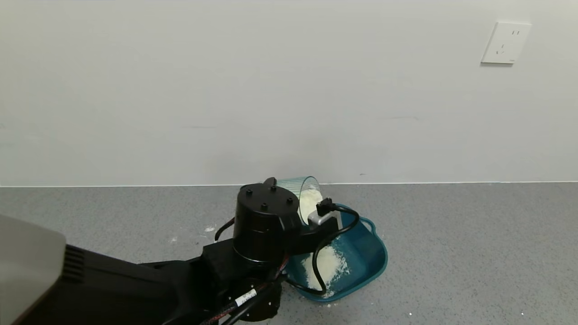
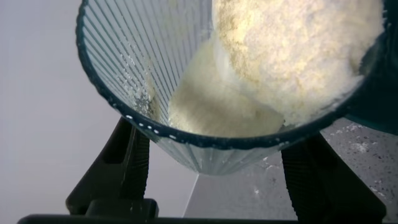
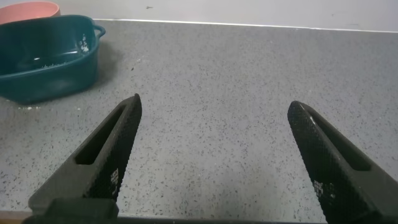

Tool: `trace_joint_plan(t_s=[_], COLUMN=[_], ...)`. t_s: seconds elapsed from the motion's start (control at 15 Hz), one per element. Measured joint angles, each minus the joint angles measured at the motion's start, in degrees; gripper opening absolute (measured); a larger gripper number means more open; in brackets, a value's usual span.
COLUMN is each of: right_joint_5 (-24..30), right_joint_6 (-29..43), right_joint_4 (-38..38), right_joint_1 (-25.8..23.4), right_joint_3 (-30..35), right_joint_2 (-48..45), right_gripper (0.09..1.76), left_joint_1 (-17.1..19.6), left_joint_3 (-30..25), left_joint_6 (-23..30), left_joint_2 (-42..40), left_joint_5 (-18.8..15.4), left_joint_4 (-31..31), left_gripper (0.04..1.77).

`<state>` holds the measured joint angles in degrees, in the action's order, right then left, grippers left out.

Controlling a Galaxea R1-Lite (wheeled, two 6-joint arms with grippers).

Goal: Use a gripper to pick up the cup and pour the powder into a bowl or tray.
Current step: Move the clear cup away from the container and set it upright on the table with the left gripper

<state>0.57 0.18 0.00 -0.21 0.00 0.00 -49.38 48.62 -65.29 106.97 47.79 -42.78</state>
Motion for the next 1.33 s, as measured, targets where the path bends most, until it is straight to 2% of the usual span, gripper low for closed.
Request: trace_joint_plan(t_s=[0.2,0.53,0.87,1.07,1.33], right_joint_5=[0.02,0.02,0.02,0.02,0.02], right_joint_6=[0.00,0.00,0.00,0.00,0.00], right_joint_4=[0.00,0.00,0.00,0.00,0.00], right_joint_1=[0.00,0.02,0.00,-0.01,-0.01], right_joint_3=[0.00,0.00,0.00,0.00,0.00], right_joint_2=[0.00,0.00,0.00,0.00,0.00], right_gripper=[1.71,1.71,1.71,1.71,1.71], left_joint_1=[2.84,5.38,10.91,14.91,21.71], left_joint_3=[-2.51,-2.51,-3.06,-5.66,-9.95], left_joint_6=[8.35,26.25,37.13,44.13,51.90], left_joint_2=[-2.32,-4.00,-7.23,-9.31,-12.29], left_joint_5=[-7.98,-13.84,-23.50,-30.49,-41.57], left_joint_4=[0.66,5.02,6.75,6.79,6.05], left_gripper=[1.24,1.23,1.23,1.23,1.23])
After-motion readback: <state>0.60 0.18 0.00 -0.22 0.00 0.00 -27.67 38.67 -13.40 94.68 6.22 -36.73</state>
